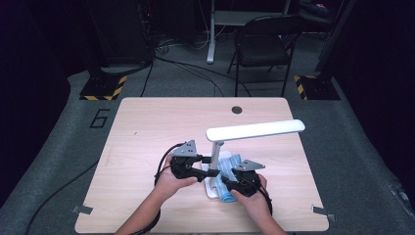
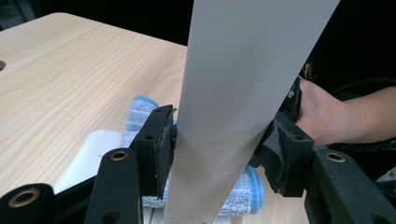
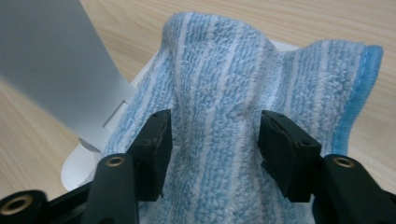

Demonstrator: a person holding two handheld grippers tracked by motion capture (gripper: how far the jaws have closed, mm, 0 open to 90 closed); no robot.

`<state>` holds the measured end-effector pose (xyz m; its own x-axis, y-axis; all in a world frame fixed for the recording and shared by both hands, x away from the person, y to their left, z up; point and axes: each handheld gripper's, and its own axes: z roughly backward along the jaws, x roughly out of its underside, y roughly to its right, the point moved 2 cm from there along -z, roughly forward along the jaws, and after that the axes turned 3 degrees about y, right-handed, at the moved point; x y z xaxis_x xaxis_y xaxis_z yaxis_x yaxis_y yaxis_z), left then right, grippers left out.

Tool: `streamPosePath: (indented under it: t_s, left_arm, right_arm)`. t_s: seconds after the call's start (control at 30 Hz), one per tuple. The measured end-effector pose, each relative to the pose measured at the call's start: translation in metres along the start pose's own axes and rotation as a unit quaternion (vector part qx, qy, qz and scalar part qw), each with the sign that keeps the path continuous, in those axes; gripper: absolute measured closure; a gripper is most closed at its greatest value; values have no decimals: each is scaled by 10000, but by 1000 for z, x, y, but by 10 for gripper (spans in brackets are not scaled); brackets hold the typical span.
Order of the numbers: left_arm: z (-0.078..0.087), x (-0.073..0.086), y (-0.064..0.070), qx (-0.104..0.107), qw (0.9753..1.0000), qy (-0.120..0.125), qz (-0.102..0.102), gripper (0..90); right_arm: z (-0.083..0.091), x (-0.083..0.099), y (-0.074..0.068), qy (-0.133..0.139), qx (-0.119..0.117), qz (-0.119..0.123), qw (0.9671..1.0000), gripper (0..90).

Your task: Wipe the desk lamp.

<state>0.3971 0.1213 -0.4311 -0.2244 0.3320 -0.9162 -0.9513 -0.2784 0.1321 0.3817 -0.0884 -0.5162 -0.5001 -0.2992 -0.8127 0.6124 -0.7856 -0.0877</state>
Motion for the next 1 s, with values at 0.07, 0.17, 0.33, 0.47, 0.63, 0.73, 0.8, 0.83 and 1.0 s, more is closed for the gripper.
streamPosePath:
  t_s: [0.07,0.17,0.33,0.47,0.63,0.73,0.8,0.83,1.0]
  left_arm:
    - [2,-2,1,-85,10000,37,-12,458]
    - [7,-6,3,-110,9998,109,85,447]
    - [13,-16,6,-153,9998,73,61,434]
    - [14,-24,7,-160,9997,121,132,422]
    - [13,-34,8,-150,9997,98,161,420]
    - [13,-42,10,-109,9998,100,106,420]
    - [15,-49,11,-111,9998,118,68,422]
    - [16,-52,12,-107,9998,147,62,422]
    - [24,-70,17,-105,9996,273,39,446]
  right_arm:
    - [-2,1,0,-59,36,7,10000,411]
    - [-2,1,0,-58,72,-23,10000,401]
    - [-5,2,-2,-106,133,65,9998,384]
    - [-6,3,-4,-106,194,189,9996,387]
    - [-7,3,-4,-132,122,259,9995,443]
    - [-7,4,-5,-92,82,297,9995,516]
    - [-7,4,-5,-147,27,390,9991,561]
    - [-7,3,-5,-135,-5,423,9990,582]
    - [-7,4,-5,-44,-33,438,9990,680]
